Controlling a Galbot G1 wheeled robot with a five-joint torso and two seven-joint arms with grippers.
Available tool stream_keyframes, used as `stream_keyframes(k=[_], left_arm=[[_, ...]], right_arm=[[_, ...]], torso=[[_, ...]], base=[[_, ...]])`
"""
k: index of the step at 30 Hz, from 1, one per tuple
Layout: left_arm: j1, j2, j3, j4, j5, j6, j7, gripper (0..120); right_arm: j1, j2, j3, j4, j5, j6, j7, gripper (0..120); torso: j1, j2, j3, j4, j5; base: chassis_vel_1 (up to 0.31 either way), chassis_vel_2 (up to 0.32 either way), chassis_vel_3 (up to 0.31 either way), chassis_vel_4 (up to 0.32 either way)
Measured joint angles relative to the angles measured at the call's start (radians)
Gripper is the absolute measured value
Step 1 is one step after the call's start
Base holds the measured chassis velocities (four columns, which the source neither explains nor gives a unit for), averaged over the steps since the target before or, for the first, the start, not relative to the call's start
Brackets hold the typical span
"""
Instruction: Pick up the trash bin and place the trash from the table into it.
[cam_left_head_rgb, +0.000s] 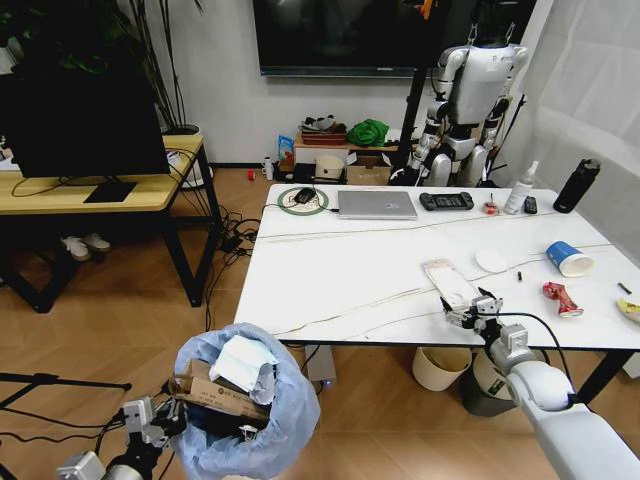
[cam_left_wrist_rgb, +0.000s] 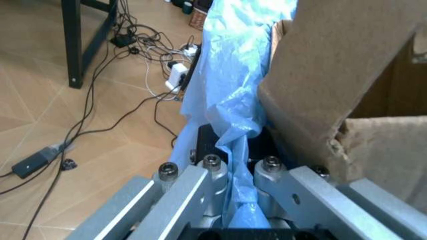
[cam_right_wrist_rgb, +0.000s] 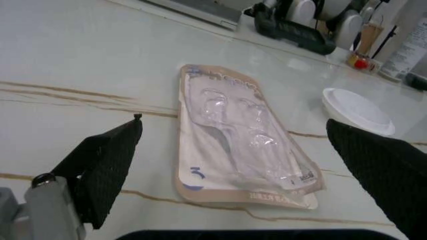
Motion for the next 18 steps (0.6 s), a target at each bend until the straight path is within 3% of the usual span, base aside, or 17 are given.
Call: stream_keyframes(k=[7, 18], left_arm=[[-0.004, 0.001, 0.005, 0.000, 0.000, 0.000, -0.001, 0], [-0.002, -0.006, 0.008, -0.004, 0.002, 0.002, -0.006, 0]], right_arm=[[0.019, -0.006, 0.007, -0.060, 0.000, 0.012, -0.018, 99], [0.052, -0.004, -0.013, -0.108, -0.004, 0.028, -0.025, 62]], torso=[[0.000, 0.000, 0.000, -0.0002, -0.0002], [0.000, 0.000, 0.000, -0.0001, -0.0002]], base=[[0.000, 0.000, 0.000, 0.000], [0.000, 0.000, 0.000, 0.000]])
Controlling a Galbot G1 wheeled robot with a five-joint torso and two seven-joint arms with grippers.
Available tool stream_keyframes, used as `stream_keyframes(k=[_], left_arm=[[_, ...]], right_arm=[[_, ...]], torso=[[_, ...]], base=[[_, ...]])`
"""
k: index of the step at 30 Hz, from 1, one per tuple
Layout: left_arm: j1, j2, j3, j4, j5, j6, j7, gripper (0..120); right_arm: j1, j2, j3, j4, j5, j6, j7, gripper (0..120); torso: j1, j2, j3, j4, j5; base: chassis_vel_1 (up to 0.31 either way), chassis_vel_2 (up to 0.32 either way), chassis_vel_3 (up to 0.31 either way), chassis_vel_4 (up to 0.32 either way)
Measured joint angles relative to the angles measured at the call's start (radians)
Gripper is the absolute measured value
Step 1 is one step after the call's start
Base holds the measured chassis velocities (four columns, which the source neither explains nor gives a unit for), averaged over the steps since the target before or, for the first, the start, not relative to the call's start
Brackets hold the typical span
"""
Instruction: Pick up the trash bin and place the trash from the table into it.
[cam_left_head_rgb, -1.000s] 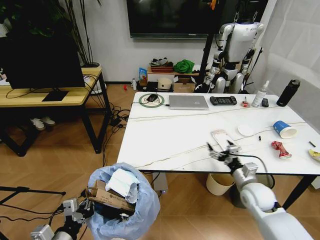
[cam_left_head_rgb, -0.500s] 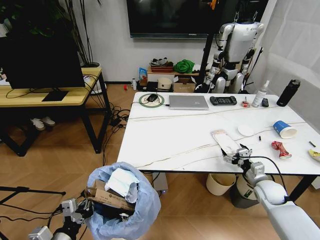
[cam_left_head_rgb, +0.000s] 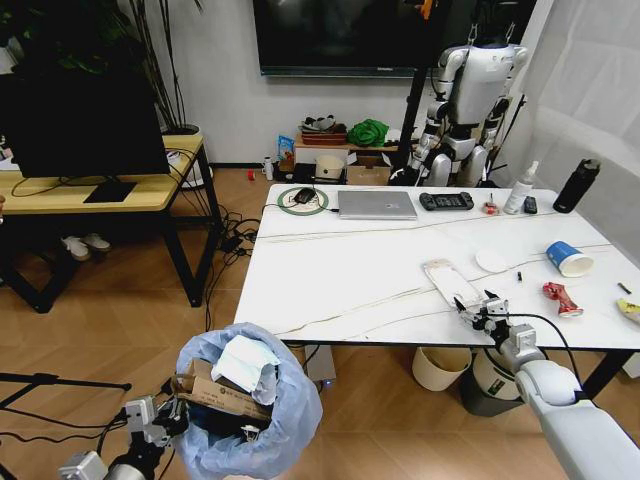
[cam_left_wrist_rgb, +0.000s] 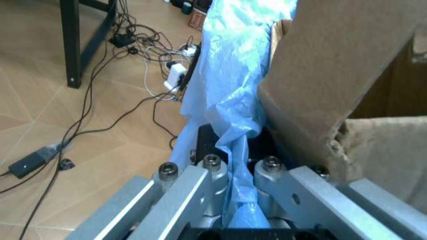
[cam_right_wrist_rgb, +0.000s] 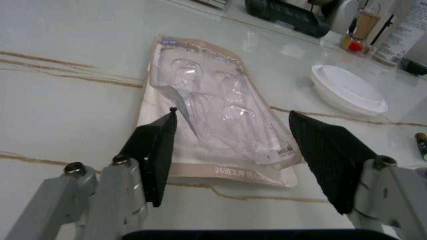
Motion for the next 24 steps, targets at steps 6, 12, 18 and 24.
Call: stream_keyframes(k=[6, 12, 18, 24], left_arm=[[-0.001, -0.001, 0.000, -0.004, -0.001, 0.003, -0.004, 0], [-0.001, -0.002, -0.003, -0.005, -0.003, 0.003, -0.005, 0], [0.000, -0.002, -0.004, -0.005, -0.005, 0.003, -0.006, 0], [-0.001, -0.001, -0.005, -0.004, -0.007, 0.003, -0.008, 0]], right_arm=[[0.031, 0.004, -0.039, -0.035, -0.006, 0.000, -0.007, 36], [0.052, 0.006, -0.058, -0.051, -0.004, 0.001, -0.009, 17], [0.061, 0.010, -0.072, -0.047, 0.008, 0.001, -0.014, 0], [0.045, 0.008, -0.069, -0.009, 0.042, 0.013, -0.034, 0]], torso=[[0.000, 0.000, 0.000, 0.0000, 0.0000], [0.000, 0.000, 0.000, 0.0000, -0.0003], [0.000, 0.000, 0.000, 0.0001, 0.0000], [0.000, 0.000, 0.000, 0.0000, 0.0003]], base=[[0.000, 0.000, 0.000, 0.000], [0.000, 0.000, 0.000, 0.000], [0.000, 0.000, 0.000, 0.000], [0.000, 0.000, 0.000, 0.000]])
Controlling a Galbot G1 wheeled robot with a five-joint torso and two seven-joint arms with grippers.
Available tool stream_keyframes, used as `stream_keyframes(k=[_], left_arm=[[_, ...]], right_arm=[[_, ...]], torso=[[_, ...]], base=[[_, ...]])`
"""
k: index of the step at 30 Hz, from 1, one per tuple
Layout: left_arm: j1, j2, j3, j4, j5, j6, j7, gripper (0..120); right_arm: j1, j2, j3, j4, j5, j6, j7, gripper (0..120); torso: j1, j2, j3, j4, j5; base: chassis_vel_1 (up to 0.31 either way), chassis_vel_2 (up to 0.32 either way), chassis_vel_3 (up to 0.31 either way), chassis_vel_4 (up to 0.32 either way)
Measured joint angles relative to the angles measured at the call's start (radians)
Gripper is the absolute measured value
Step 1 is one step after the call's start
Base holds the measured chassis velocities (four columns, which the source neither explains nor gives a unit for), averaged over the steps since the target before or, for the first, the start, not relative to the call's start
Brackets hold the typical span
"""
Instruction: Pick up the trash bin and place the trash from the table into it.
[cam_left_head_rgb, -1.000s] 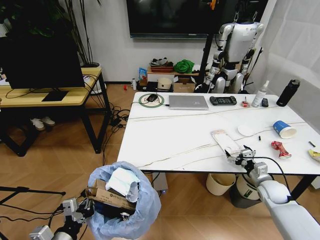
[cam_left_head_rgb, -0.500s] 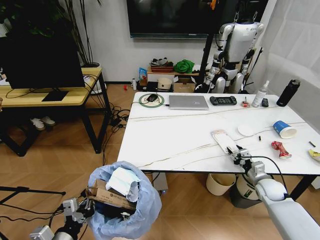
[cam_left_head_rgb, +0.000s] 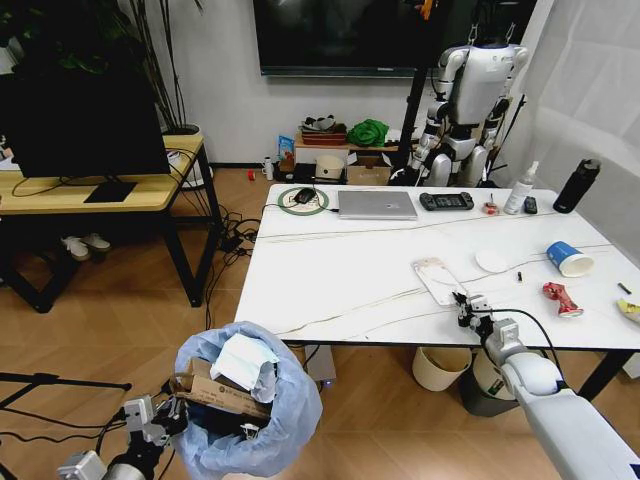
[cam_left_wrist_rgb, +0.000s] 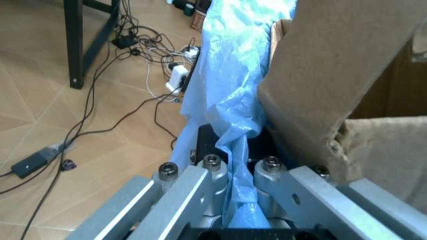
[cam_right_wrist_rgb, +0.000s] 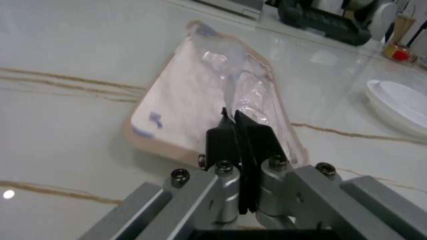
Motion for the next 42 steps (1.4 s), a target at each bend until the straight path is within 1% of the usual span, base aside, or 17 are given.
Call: stream_keyframes(k=[4, 6, 7, 9, 10, 12, 15, 19, 20, 22, 27, 28, 30, 32, 35, 39, 42], left_arm=[[0.002, 0.001, 0.001, 0.000, -0.001, 0.000, -0.001, 0], [0.002, 0.001, 0.003, -0.005, -0.001, 0.001, -0.002, 0], [0.002, 0.001, 0.003, -0.005, -0.001, 0.001, -0.002, 0], [0.001, 0.002, 0.005, -0.007, -0.002, 0.003, -0.004, 0], [0.001, 0.002, 0.006, -0.007, -0.002, 0.004, -0.006, 0], [0.003, 0.004, 0.006, -0.008, -0.008, 0.006, -0.008, 0], [0.003, 0.009, 0.006, -0.007, -0.016, 0.008, -0.012, 0], [0.002, 0.024, 0.006, 0.007, -0.024, 0.016, -0.024, 0], [0.002, 0.024, 0.006, 0.007, -0.024, 0.016, -0.024, 0], [0.001, 0.025, 0.005, 0.015, -0.016, 0.017, -0.025, 0], [0.006, 0.024, -0.009, 0.015, -0.021, 0.023, -0.036, 0], [0.006, 0.024, -0.009, 0.015, -0.021, 0.023, -0.036, 0], [0.008, 0.020, -0.011, 0.012, -0.020, 0.024, -0.037, 0], [0.014, 0.005, -0.012, 0.000, -0.015, 0.024, -0.038, 0], [0.016, -0.011, -0.012, -0.005, -0.009, 0.025, -0.039, 0], [0.018, -0.019, -0.011, -0.013, -0.008, 0.027, -0.042, 0], [0.019, -0.023, -0.011, -0.022, -0.008, 0.029, -0.044, 0]], right_arm=[[-0.033, -0.013, 0.019, 0.096, 0.082, 0.002, -0.015, 0], [-0.061, -0.029, 0.024, 0.177, 0.139, 0.003, -0.025, 0], [-0.061, -0.029, 0.024, 0.177, 0.139, 0.003, -0.025, 0], [-0.088, -0.046, 0.024, 0.268, 0.188, 0.003, -0.033, 0], [-0.120, -0.067, 0.006, 0.410, 0.249, -0.006, -0.036, 0], [-0.136, -0.086, -0.028, 0.517, 0.292, -0.013, -0.036, 0], [-0.140, -0.101, -0.064, 0.582, 0.341, -0.015, -0.037, 0], [-0.114, -0.136, -0.200, 0.707, 0.444, -0.002, -0.047, 0], [-0.114, -0.136, -0.200, 0.707, 0.444, -0.002, -0.047, 0], [-0.086, -0.142, -0.277, 0.740, 0.478, 0.007, -0.070, 0], [0.004, -0.129, -0.471, 0.757, 0.512, 0.052, -0.132, 0], [0.004, -0.129, -0.471, 0.757, 0.512, 0.052, -0.132, 0], [0.017, -0.127, -0.510, 0.769, 0.517, 0.055, -0.140, 0], [0.037, -0.131, -0.598, 0.797, 0.518, 0.059, -0.152, 0], [0.051, -0.136, -0.681, 0.816, 0.500, 0.059, -0.153, 0], [0.066, -0.128, -0.730, 0.809, 0.464, 0.058, -0.139, 0], [0.073, -0.121, -0.743, 0.795, 0.437, 0.058, -0.126, 0]], torso=[[0.000, 0.000, 0.000, 0.0001, -0.0004], [0.000, 0.000, 0.000, 0.0000, -0.0002], [0.000, 0.000, 0.000, 0.0000, -0.0002], [0.000, 0.000, 0.000, -0.0002, -0.0003], [0.000, 0.000, 0.000, -0.0001, -0.0008], [0.000, 0.000, 0.000, 0.0000, -0.0006], [0.000, 0.000, 0.000, 0.0001, -0.0006], [0.000, 0.000, 0.000, 0.0001, -0.0006], [0.000, 0.000, 0.000, 0.0001, -0.0006], [0.000, 0.000, 0.000, -0.0001, -0.0007], [0.000, 0.000, 0.000, 0.0002, -0.0004], [0.000, 0.000, 0.000, 0.0002, -0.0004], [0.000, 0.000, 0.000, 0.0001, -0.0005], [0.000, 0.000, 0.000, 0.0002, -0.0005], [0.000, 0.000, 0.000, 0.0000, -0.0006], [0.000, 0.000, 0.000, 0.0000, -0.0005], [0.000, 0.000, 0.000, 0.0000, -0.0004]], base=[[0.000, 0.000, 0.000, 0.000], [0.000, 0.000, 0.000, 0.000], [0.000, 0.000, 0.000, 0.000], [0.000, 0.000, 0.000, 0.000], [0.000, 0.000, 0.000, 0.000], [0.000, 0.000, 0.000, 0.000], [0.000, 0.000, 0.000, 0.000], [0.000, 0.000, 0.000, 0.000], [0.000, 0.000, 0.000, 0.000], [0.000, 0.000, 0.000, 0.000], [0.000, 0.000, 0.000, 0.000], [0.000, 0.000, 0.000, 0.000], [0.000, 0.000, 0.000, 0.000], [0.000, 0.000, 0.000, 0.000], [0.000, 0.000, 0.000, 0.000], [0.000, 0.000, 0.000, 0.000], [0.000, 0.000, 0.000, 0.000]])
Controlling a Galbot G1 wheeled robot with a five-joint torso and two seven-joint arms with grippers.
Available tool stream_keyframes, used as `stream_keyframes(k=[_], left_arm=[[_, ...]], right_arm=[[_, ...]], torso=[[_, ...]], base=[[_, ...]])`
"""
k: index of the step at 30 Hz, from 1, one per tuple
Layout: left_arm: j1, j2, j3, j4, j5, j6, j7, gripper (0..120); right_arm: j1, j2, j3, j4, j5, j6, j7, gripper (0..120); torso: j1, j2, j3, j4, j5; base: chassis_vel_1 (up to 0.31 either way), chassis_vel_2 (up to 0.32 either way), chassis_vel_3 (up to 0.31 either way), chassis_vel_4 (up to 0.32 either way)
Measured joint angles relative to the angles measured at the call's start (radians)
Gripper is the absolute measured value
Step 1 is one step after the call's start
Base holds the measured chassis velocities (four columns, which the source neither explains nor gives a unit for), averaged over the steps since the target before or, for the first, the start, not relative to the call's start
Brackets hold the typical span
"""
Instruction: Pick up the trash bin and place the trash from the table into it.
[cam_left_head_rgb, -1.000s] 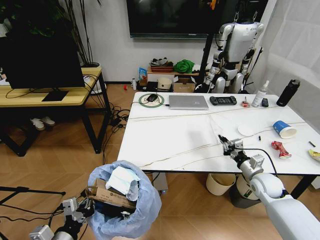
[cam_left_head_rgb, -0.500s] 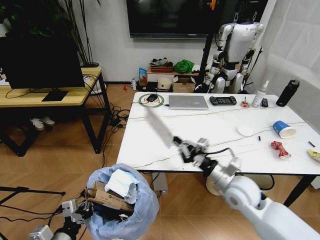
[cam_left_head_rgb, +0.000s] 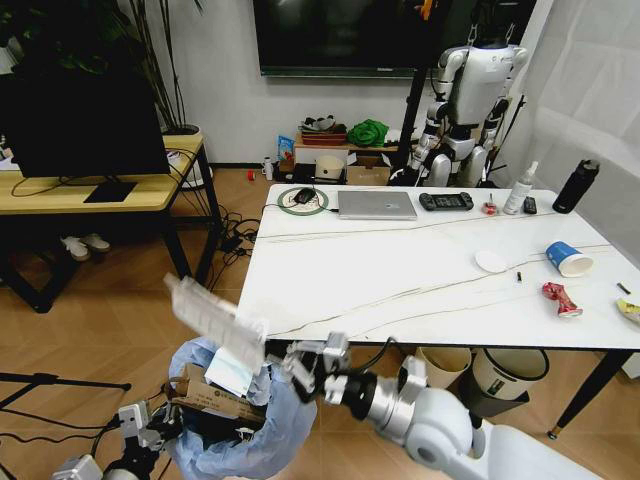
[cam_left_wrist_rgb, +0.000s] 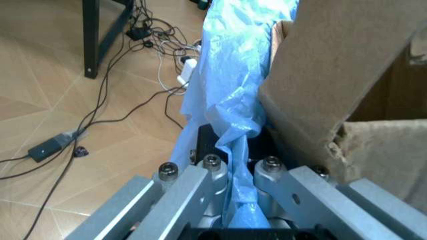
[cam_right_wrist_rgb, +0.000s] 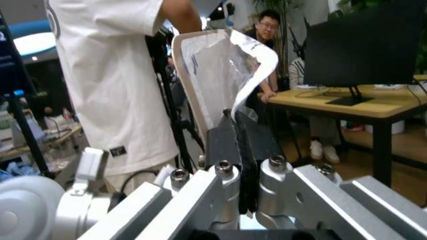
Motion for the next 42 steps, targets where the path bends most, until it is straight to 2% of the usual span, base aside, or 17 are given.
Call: stream_keyframes(k=[5, 19, 37, 42], left_arm=[[-0.001, -0.006, 0.003, -0.012, 0.001, 0.005, -0.008, 0], [0.006, -0.009, 0.000, -0.049, -0.014, 0.016, -0.021, 0], [0.013, -0.009, -0.012, -0.062, -0.032, 0.025, -0.029, 0], [0.014, -0.011, -0.013, -0.063, -0.034, 0.025, -0.029, 0]], right_arm=[[-0.002, 0.006, -0.032, -0.026, -0.102, 0.001, 0.044, 0], [-0.019, 0.010, -0.081, -0.075, -0.252, 0.019, 0.098, 0], [-0.050, 0.009, -0.070, -0.092, -0.293, 0.050, 0.079, 0], [-0.057, 0.006, -0.060, -0.081, -0.291, 0.056, 0.072, 15]], torso=[[0.000, 0.000, 0.000, 0.0000, 0.0000], [0.000, 0.000, 0.000, 0.0000, 0.0000], [0.000, 0.000, 0.000, 0.0000, 0.0000], [0.000, 0.000, 0.000, -0.0001, 0.0000]], base=[[0.000, 0.000, 0.000, 0.000], [0.000, 0.000, 0.000, 0.000], [0.000, 0.000, 0.000, 0.000], [0.000, 0.000, 0.000, 0.000]])
